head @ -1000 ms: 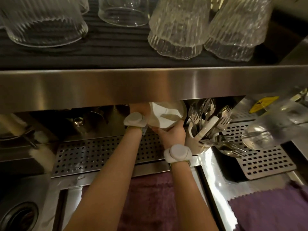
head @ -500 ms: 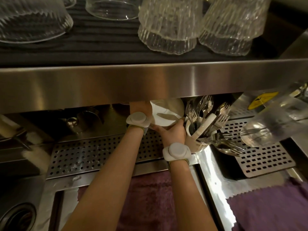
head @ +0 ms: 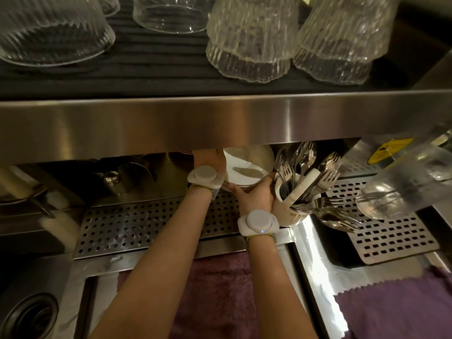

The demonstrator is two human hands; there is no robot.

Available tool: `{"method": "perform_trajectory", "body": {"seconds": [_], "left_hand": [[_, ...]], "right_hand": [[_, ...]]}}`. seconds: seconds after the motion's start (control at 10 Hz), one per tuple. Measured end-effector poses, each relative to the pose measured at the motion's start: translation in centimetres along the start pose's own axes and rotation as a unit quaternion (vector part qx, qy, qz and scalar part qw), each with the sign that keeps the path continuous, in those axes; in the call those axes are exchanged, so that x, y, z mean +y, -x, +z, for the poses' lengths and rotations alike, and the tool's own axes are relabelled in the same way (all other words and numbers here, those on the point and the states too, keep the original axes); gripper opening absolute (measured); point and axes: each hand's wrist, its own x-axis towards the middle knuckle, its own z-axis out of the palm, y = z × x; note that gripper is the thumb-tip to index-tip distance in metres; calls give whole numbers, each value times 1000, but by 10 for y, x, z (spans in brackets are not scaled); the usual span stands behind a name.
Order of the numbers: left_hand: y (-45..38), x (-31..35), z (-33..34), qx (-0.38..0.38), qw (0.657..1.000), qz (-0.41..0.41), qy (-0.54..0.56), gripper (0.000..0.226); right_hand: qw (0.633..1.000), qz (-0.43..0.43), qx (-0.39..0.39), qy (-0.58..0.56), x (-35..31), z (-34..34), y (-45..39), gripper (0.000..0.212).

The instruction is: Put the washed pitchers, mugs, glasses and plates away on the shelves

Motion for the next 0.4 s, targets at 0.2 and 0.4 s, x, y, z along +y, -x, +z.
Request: {"method": "perform_trajectory", "body": {"seconds": [0.2, 0.4], "left_hand": [[16, -7, -24, 33, 996, 70, -38, 39], [30, -17, -50, 9, 992, 90, -91, 35]], "right_hand": [[998, 11, -6, -64, -1, 4, 10, 113], [994, 91, 7, -65, -17, 9, 36, 96]]}}
